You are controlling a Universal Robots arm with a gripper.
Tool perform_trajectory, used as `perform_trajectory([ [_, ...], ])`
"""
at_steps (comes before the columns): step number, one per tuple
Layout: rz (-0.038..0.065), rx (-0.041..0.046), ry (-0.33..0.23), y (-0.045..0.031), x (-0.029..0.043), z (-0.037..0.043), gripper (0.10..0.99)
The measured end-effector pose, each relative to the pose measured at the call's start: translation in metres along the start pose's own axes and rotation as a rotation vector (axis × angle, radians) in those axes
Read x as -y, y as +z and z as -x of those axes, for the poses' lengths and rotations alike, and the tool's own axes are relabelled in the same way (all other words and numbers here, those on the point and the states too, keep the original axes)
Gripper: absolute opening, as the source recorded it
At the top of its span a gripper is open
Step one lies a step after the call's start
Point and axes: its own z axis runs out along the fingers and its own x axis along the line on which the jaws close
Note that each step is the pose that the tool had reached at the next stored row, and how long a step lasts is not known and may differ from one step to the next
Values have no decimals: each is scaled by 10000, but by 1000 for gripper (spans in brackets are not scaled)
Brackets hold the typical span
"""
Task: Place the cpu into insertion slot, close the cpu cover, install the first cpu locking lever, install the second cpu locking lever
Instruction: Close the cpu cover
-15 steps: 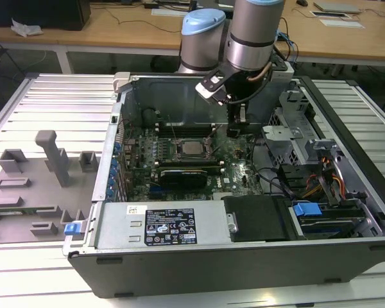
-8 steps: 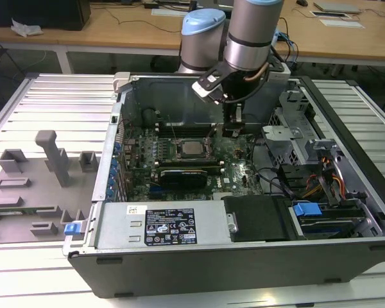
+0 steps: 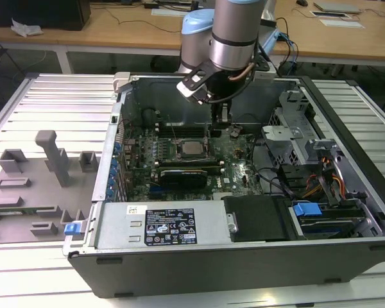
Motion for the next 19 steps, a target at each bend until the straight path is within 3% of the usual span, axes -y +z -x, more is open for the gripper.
perform_trajectory([
  [5, 26, -1, 1, 1, 18, 0, 106],
  [7, 121, -6, 0, 4, 79, 3, 106],
  [12, 165, -7, -1, 30, 201, 24, 106],
  [16, 228, -9, -1, 109, 451, 72, 106],
  [19, 234, -8, -2, 133, 484, 75, 106],
])
